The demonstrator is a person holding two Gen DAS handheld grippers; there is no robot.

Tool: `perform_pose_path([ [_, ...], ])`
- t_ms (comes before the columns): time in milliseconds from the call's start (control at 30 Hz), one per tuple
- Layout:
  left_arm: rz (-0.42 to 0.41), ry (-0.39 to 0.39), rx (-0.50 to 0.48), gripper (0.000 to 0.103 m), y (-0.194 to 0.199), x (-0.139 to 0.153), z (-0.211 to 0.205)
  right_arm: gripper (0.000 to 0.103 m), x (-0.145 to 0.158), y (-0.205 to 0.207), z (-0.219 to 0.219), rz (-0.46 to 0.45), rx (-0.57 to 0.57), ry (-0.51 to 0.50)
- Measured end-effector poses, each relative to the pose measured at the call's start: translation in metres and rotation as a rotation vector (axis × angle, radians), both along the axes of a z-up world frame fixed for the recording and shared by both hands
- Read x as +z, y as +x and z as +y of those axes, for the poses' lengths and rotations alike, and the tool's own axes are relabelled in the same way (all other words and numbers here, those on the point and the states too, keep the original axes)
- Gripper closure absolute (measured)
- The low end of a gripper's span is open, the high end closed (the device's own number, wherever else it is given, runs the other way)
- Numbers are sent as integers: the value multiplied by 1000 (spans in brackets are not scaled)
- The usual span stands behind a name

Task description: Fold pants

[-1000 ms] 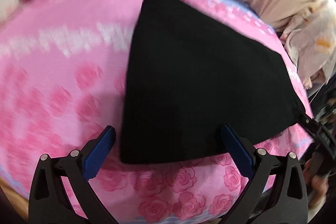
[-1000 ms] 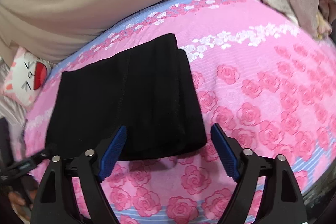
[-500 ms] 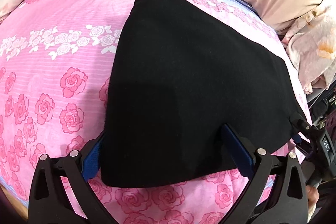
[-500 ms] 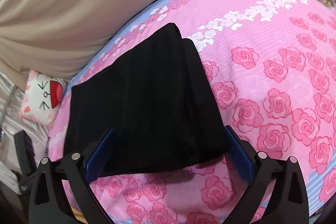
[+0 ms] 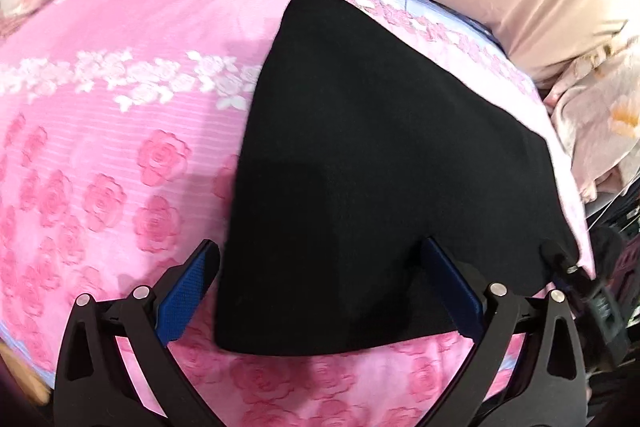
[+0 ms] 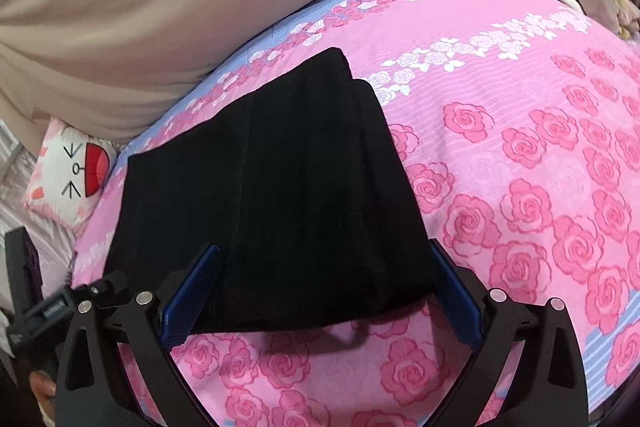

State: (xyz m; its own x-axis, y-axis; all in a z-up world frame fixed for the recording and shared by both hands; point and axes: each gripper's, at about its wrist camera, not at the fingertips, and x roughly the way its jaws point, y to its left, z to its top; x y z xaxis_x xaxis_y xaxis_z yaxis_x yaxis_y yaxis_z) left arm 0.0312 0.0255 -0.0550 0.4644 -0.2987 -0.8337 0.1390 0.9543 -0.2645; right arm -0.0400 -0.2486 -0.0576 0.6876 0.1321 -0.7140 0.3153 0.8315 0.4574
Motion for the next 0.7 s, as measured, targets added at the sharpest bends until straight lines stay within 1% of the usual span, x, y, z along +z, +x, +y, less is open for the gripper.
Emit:
perform_pose_path([
  [33, 12, 6, -12, 5, 1, -4, 1, 5, 0, -1, 0, -9, -2, 7],
  [67, 23, -5, -13, 5, 2, -7, 1, 5, -1, -2, -2, -17, -5, 20],
  [133, 9, -8, -12, 5, 1, -7, -1, 5, 0, 0, -1, -19, -3, 37],
  [167, 12, -7, -33, 5, 1, -7, -5, 5, 1, 2, 0, -17, 2, 40],
  [200, 10, 1, -43, 6, 2, -8, -13, 7, 1, 3, 2, -17, 15, 31],
  [233, 0, 27, -46, 6, 2, -7, -18, 13, 2, 4, 4, -12, 17, 11],
  [267, -10, 39, -47, 9, 1, -6, -19, 24, 2, 4, 5, -11, 14, -2],
  [300, -13, 43, -50, 13, 1, -5, -20, 32, 2, 4, 3, -18, 7, 10],
  [333, -17, 46, -58, 17, 1, -4, -21, 35, 2, 3, 1, -23, -5, 26],
  [367, -20, 49, -63, 26, 0, -2, -20, 47, 3, 2, -3, -29, -18, 41],
  [400, -26, 51, -69, 38, 1, 0, -21, 55, 4, 2, -5, -34, -16, 49],
  [433, -35, 51, -75, 46, 1, 3, -22, 58, 5, 2, -5, -39, -12, 49],
  [500, -55, 57, -88, 69, 1, 10, -26, 63, 9, 3, 0, -39, -1, 16],
  [533, -57, 58, -91, 72, 5, 11, -35, 64, 11, 3, 2, -40, -1, 4],
  [567, -58, 61, -93, 74, 4, 12, -35, 65, 12, 4, 4, -41, 1, -4],
  [600, -59, 60, -92, 74, 5, 13, -35, 66, 13, 3, 5, -42, 1, -12],
  [700, -54, 59, -89, 74, 6, 12, -34, 66, 13, 3, 3, -40, 2, 6],
])
